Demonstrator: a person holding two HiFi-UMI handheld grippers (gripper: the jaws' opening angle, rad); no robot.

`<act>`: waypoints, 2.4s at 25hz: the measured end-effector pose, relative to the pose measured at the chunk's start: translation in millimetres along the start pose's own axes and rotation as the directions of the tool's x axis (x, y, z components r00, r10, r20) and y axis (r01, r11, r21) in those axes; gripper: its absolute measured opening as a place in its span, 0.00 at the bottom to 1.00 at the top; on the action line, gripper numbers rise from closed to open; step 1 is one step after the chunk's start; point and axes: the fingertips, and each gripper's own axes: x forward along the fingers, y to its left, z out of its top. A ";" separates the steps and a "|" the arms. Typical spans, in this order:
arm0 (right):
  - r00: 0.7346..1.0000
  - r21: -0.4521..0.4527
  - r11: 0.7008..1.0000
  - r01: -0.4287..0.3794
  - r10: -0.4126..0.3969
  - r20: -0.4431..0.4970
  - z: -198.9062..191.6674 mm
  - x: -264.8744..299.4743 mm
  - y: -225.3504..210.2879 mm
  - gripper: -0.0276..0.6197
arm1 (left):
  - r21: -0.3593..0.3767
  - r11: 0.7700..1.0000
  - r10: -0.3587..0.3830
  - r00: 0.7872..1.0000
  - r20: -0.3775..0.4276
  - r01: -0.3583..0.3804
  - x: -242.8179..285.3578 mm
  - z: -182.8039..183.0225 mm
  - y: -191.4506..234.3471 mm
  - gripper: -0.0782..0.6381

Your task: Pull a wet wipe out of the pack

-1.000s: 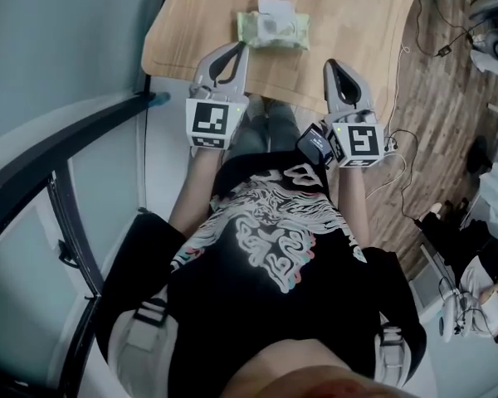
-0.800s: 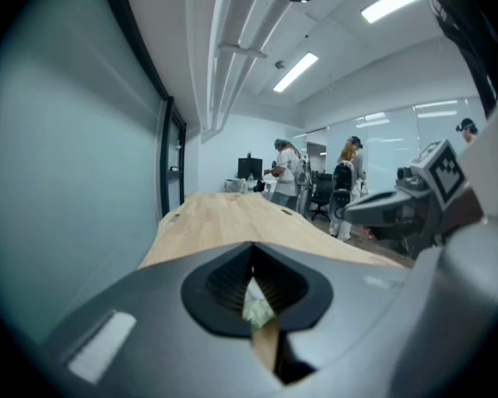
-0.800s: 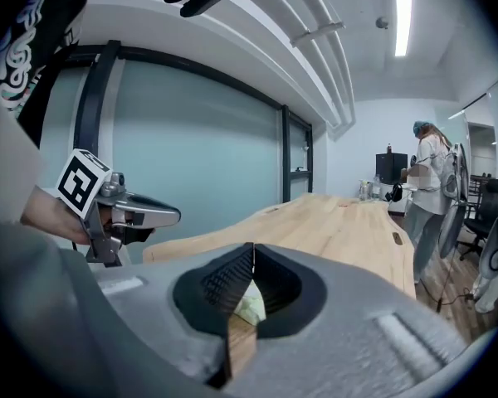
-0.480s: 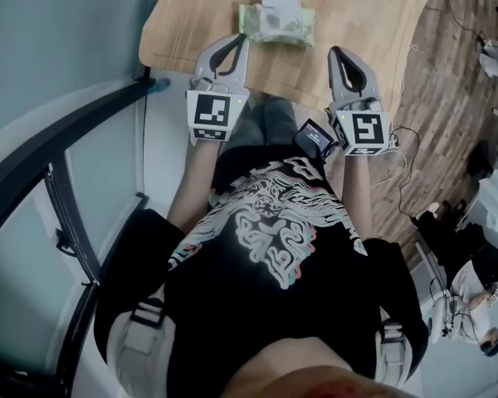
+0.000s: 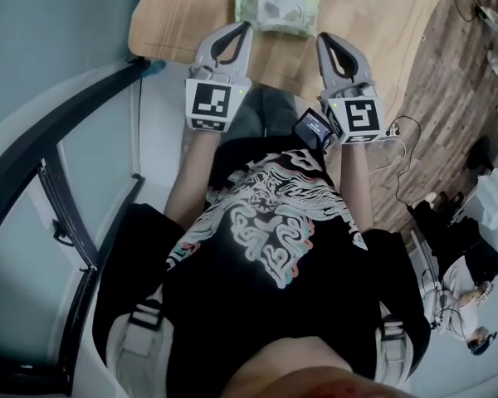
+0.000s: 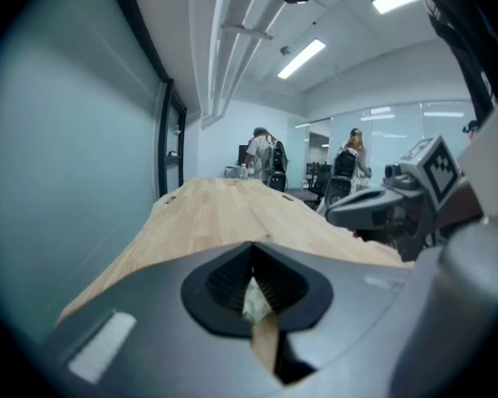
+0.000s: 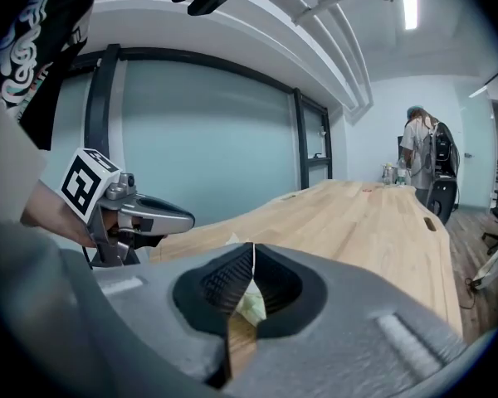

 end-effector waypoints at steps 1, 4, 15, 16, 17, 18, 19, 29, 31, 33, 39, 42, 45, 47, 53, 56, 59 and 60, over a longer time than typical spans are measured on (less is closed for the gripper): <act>1.000 0.001 1.000 -0.008 0.008 0.000 -1.5 3.9 -0.1 0.05 | 0.005 1.000 0.001 1.000 -0.004 -0.001 3.5 -2.1 0.4 0.09; 1.000 -0.009 1.000 -0.028 0.028 -0.002 -5.2 14.0 -0.5 0.05 | 0.006 1.000 -0.005 1.000 -0.014 0.005 12.0 -9.2 0.0 0.09; 0.994 -0.023 0.995 -0.098 0.097 -0.045 -20.1 44.3 5.3 0.12 | -0.016 0.999 -0.043 0.999 -0.023 0.042 29.3 -26.6 -2.7 0.09; 0.994 -0.022 0.995 -0.100 0.099 -0.054 -22.5 46.1 5.2 0.12 | -0.025 0.998 -0.052 0.998 -0.026 0.051 30.9 -28.6 -3.4 0.09; 0.993 -0.020 0.995 -0.103 0.101 -0.064 -25.0 48.0 5.3 0.12 | -0.028 0.998 -0.059 0.998 -0.032 0.058 32.7 -30.8 -3.9 0.09; 0.992 -0.017 0.994 -0.106 0.104 -0.074 -27.4 50.0 5.5 0.12 | -0.026 0.998 -0.064 0.997 -0.038 0.063 34.7 -33.0 -4.2 0.09; 0.991 -0.012 0.994 -0.110 0.109 -0.083 -30.0 52.2 5.7 0.13 | -0.022 0.997 -0.070 0.997 -0.044 0.069 36.7 -34.8 -4.5 0.09; 0.982 0.028 0.988 -0.152 0.154 -0.112 -40.2 74.2 5.5 0.23 | -0.041 0.993 -0.115 0.993 -0.030 0.113 49.8 -40.4 -8.4 0.13; 0.979 0.027 0.987 -0.159 0.161 -0.125 -40.9 78.3 6.5 0.24 | -0.029 0.993 -0.113 0.993 -0.034 0.112 51.6 -39.9 -7.3 0.13; 0.978 0.020 0.986 -0.166 0.167 -0.125 -39.8 83.3 7.1 0.24 | -0.012 0.994 -0.109 0.993 -0.037 0.109 53.7 -37.3 -4.6 0.13; 0.974 0.020 0.983 -0.181 0.182 -0.134 -36.8 94.9 9.1 0.24 | -0.038 0.993 -0.116 0.993 -0.031 0.115 54.7 -37.6 -1.8 0.13; 0.972 0.020 0.983 -0.183 0.184 -0.143 -37.5 100.0 9.3 0.26 | -0.029 0.992 -0.121 0.992 -0.025 0.121 56.9 -35.4 -0.7 0.13; 0.971 0.020 0.984 -0.179 0.180 -0.158 -39.4 103.3 8.3 0.28 | -0.014 0.992 -0.124 0.992 -0.029 0.123 60.3 -37.3 0.0 0.13; 0.969 0.017 0.984 -0.180 0.180 -0.167 -39.9 104.8 7.9 0.28 | -0.049 0.993 -0.110 0.993 -0.036 0.108 61.8 -38.1 1.5 0.13; 0.963 -0.010 0.981 -0.195 0.190 -0.192 -40.3 107.3 10.8 0.27 | -0.008 0.990 -0.140 0.990 -0.021 0.140 64.6 -36.3 1.2 0.13; 0.960 -0.057 0.977 -0.205 0.190 -0.204 -37.3 108.4 14.5 0.15 | -0.007 0.988 -0.153 0.988 -0.016 0.153 63.3 -30.2 2.1 0.13; 0.961 -0.115 0.972 -0.204 0.177 -0.213 -39.3 108.8 14.5 0.06 | -0.003 0.987 -0.160 0.987 -0.019 0.160 64.9 -30.8 0.6 0.13; 0.961 -0.118 0.972 -0.204 0.176 -0.214 -40.6 108.7 13.6 0.06 | -0.002 0.987 -0.163 0.986 -0.020 0.163 66.0 -31.7 -0.1 0.13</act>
